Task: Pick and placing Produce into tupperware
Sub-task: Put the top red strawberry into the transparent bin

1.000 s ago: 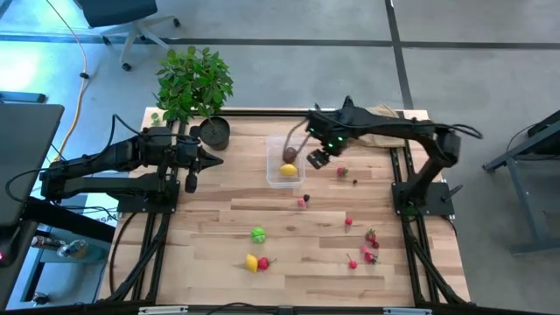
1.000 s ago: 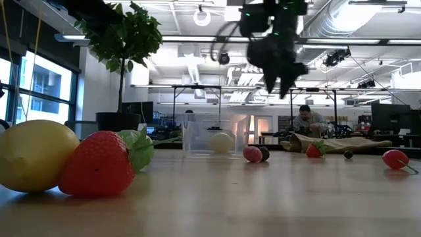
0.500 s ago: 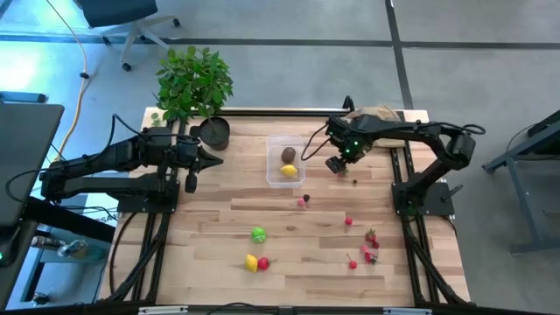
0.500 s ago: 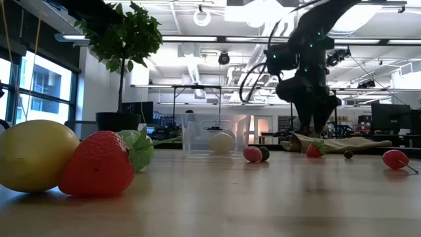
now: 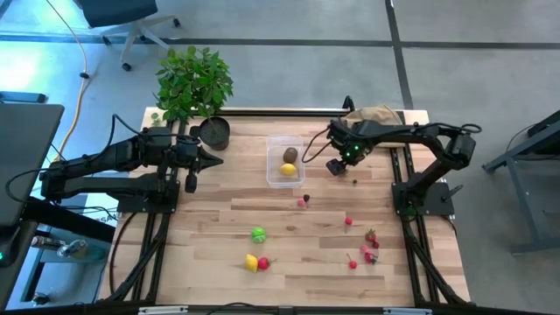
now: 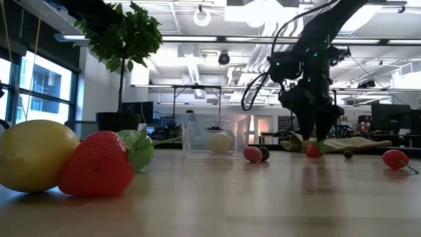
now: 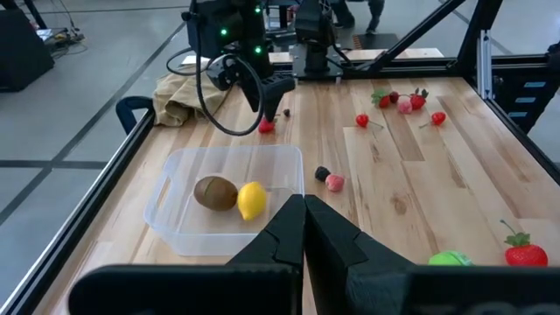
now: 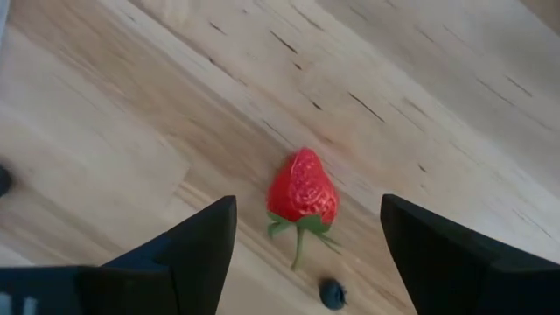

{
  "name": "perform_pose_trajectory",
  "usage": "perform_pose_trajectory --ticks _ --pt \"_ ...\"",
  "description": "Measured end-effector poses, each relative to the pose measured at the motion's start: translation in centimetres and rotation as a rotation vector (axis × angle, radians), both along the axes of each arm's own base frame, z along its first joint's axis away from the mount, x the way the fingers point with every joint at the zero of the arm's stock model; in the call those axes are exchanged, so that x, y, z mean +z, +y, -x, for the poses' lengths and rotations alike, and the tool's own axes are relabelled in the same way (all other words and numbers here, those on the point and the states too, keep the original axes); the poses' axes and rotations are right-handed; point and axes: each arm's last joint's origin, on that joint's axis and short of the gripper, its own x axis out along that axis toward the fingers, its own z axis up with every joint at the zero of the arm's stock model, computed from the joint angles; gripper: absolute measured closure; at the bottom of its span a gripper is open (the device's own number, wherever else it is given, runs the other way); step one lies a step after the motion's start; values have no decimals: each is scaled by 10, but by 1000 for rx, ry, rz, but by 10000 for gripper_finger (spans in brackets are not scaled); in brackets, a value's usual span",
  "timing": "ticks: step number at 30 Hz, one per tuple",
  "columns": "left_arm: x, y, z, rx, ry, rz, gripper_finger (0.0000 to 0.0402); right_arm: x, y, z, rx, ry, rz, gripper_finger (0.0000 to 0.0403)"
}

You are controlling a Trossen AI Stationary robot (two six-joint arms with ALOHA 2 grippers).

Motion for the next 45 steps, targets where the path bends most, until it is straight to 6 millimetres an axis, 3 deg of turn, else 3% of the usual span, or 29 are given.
perform_pose_trajectory --ticks 18,36,45 --pt "0 0 0 0 0 0 401 -19 5 -7 18 25 -4 127" --pt "0 0 0 0 0 0 401 -20 12 -9 43 60 36 128" --pt "0 0 0 0 0 0 401 -20 13 -10 34 58 41 185"
